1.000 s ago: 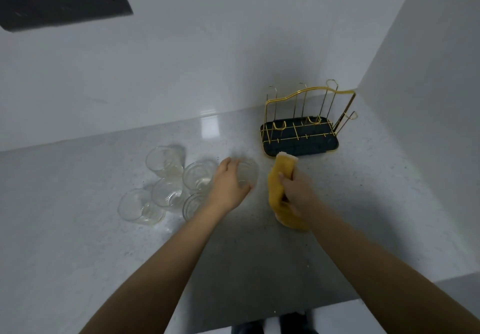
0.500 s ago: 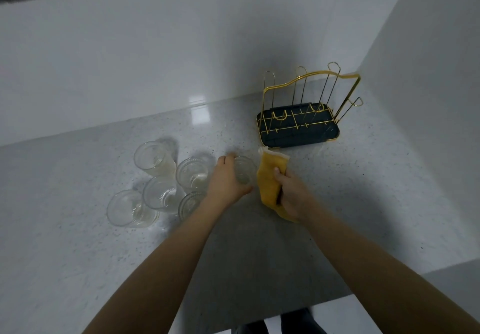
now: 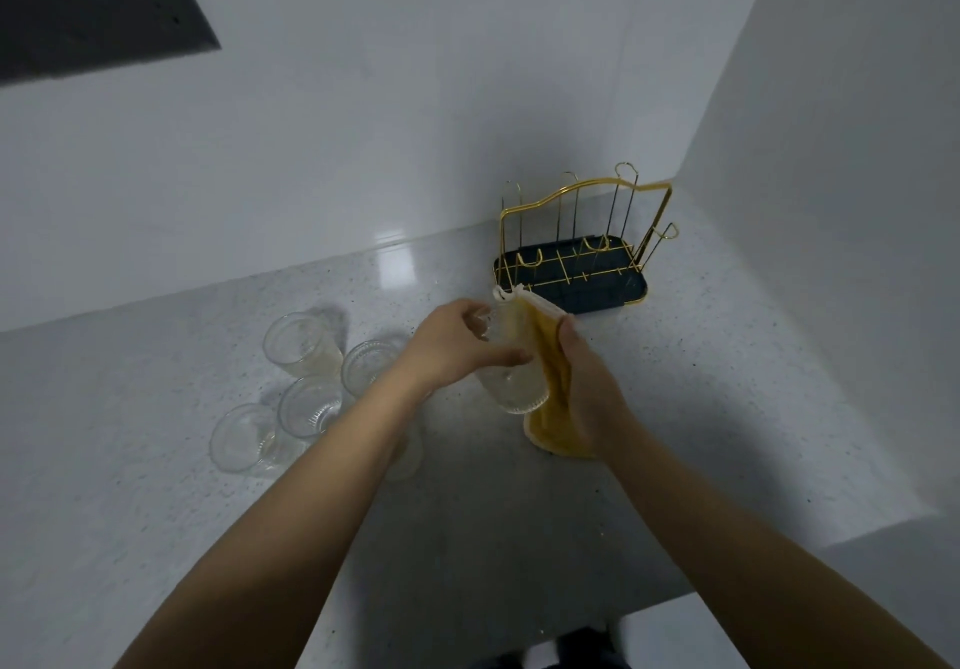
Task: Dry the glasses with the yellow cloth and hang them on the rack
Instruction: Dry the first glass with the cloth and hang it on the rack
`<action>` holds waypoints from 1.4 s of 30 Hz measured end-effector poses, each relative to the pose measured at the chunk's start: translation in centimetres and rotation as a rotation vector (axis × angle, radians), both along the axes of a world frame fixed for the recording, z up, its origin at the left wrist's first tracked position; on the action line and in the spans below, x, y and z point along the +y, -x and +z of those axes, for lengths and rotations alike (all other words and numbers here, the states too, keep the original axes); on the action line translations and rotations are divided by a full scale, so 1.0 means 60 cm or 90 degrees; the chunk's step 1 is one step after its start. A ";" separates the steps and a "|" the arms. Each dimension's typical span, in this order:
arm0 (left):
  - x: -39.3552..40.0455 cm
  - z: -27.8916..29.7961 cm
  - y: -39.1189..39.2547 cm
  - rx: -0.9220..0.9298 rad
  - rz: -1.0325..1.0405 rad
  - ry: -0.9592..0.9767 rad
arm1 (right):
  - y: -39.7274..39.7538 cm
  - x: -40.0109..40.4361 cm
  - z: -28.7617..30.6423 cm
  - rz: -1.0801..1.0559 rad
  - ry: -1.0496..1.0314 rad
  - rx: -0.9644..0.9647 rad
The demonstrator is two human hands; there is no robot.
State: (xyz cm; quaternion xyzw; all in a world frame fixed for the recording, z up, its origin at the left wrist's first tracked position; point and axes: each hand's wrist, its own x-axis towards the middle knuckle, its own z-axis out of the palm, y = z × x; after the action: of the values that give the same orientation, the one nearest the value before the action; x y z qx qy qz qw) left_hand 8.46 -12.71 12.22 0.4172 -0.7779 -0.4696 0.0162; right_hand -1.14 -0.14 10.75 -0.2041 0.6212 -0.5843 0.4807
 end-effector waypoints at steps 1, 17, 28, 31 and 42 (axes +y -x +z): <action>0.006 0.012 0.001 0.001 -0.008 0.004 | 0.003 0.005 -0.002 0.012 0.011 0.001; 0.035 0.106 -0.017 0.054 0.002 -0.035 | 0.014 0.037 0.046 0.028 0.023 -0.005; 0.040 0.117 -0.030 0.111 -0.043 -0.061 | 0.018 0.028 0.061 0.221 0.071 0.098; 0.040 0.117 -0.035 0.108 -0.072 -0.059 | 0.013 0.021 0.065 0.226 0.016 0.100; 0.040 0.118 -0.061 0.100 -0.163 -0.062 | 0.019 0.042 0.070 0.270 -0.012 -0.100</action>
State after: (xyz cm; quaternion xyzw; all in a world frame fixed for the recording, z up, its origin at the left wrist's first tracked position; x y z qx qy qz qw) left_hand 12.11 -10.34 19.32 0.2771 -0.7975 -0.5359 -0.0032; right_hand -2.26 2.35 14.95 -0.2794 0.5305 -0.4781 0.6418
